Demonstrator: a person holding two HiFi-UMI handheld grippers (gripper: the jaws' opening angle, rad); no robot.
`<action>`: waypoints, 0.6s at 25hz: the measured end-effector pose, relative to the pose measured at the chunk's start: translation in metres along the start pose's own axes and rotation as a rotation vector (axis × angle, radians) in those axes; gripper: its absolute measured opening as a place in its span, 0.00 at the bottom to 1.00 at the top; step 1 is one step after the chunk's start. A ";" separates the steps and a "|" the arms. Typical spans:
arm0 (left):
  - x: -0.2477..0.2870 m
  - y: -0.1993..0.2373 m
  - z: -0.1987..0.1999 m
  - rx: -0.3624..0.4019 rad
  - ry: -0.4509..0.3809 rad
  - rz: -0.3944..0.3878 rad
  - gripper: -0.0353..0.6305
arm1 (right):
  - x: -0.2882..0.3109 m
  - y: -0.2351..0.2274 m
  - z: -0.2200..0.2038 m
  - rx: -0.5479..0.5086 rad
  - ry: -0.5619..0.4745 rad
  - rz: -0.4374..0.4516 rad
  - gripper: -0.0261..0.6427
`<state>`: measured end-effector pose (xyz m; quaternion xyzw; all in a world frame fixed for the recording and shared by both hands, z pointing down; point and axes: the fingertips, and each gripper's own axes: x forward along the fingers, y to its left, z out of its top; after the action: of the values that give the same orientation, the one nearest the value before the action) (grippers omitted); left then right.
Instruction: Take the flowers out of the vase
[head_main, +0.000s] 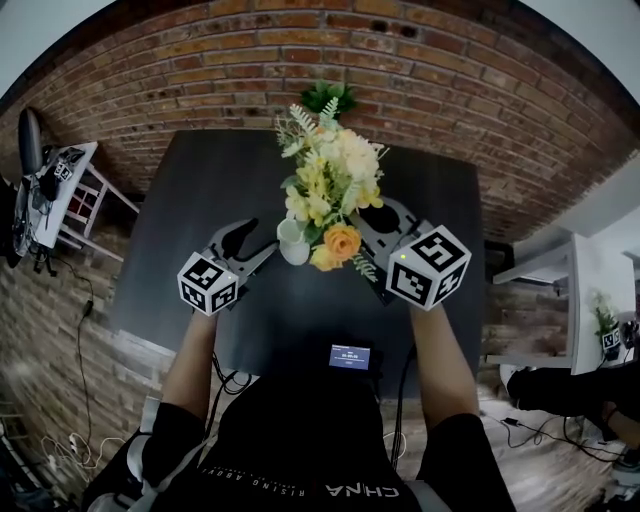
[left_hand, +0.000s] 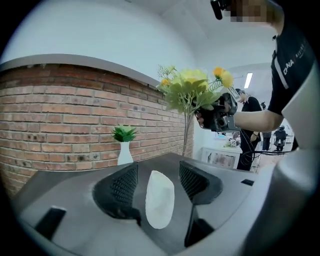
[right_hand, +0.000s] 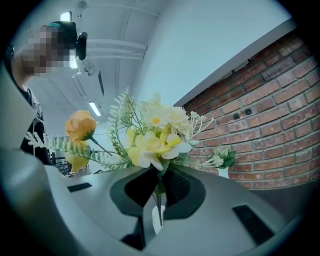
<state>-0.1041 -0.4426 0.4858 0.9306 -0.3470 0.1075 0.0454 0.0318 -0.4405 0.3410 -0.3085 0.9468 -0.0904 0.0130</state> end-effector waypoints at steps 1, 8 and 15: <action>-0.001 -0.001 0.002 0.001 -0.004 0.000 0.45 | -0.003 0.000 -0.003 0.005 0.004 -0.005 0.08; -0.002 -0.012 0.007 0.008 -0.019 -0.009 0.35 | -0.010 -0.002 -0.029 0.025 0.048 -0.045 0.08; -0.003 -0.025 0.002 -0.003 -0.015 -0.031 0.21 | -0.009 -0.008 -0.086 0.064 0.158 -0.090 0.08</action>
<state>-0.0894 -0.4225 0.4826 0.9366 -0.3331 0.0990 0.0459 0.0366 -0.4281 0.4271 -0.3421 0.9267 -0.1454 -0.0560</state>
